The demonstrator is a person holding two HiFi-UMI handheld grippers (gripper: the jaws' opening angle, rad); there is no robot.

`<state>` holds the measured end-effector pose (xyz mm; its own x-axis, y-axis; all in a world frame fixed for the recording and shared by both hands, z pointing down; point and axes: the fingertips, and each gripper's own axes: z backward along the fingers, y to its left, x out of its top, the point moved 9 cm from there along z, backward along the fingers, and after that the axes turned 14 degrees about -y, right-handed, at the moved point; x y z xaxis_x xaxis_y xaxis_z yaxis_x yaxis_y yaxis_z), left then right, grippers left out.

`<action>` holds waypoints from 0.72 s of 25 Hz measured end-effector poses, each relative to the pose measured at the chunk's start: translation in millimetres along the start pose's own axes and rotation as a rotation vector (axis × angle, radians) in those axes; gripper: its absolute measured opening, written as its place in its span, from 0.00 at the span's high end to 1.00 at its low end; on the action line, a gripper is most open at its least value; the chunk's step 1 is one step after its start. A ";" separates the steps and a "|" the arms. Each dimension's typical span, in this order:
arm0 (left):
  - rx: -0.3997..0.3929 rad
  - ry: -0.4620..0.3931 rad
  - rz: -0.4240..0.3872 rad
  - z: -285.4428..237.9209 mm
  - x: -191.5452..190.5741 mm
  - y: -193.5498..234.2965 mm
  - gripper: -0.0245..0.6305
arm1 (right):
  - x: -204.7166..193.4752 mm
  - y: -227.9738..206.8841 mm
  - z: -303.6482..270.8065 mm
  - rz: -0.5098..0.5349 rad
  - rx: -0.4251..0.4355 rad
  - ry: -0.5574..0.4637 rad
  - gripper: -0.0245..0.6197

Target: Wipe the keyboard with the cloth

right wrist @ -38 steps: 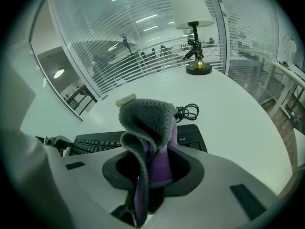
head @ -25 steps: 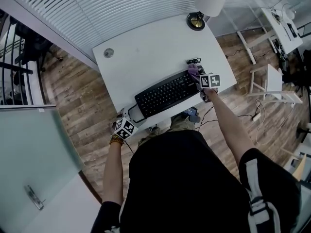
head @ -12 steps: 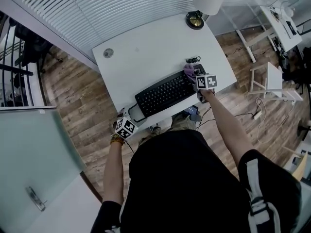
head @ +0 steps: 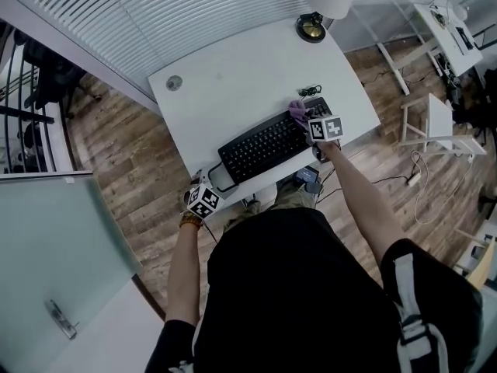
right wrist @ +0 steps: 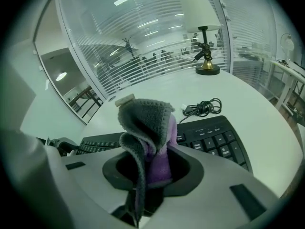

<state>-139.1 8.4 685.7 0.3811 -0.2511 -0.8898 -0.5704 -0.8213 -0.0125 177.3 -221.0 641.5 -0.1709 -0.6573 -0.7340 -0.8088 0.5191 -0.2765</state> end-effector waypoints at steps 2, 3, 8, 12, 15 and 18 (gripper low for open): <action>0.000 0.002 0.001 -0.6 0.1 0.8 0.36 | -2.1 8.7 -2.9 0.011 0.008 0.001 0.80; 0.000 0.002 0.002 -1.0 0.2 0.9 0.36 | -3.5 11.5 -3.4 0.004 0.006 -0.005 0.80; -0.002 0.002 0.000 -0.6 -0.4 -0.6 0.36 | -8.1 20.1 -2.6 -0.028 -0.002 -0.027 0.80; -0.001 0.002 0.002 -0.6 0.0 0.1 0.36 | -9.8 30.7 -5.3 -0.018 0.043 -0.009 0.81; -0.001 0.002 0.001 -1.4 0.3 1.0 0.36 | -14.6 53.4 -11.1 0.008 0.076 0.001 0.81; 0.001 -0.001 -0.002 -0.8 -0.3 1.4 0.36 | -17.6 64.2 -13.5 0.011 0.069 -0.018 0.81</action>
<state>-139.5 6.9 686.3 0.3818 -0.2491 -0.8901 -0.5705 -0.8212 -0.0149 120.8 -183.5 645.0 -0.1690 -0.6414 -0.7483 -0.7659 0.5634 -0.3099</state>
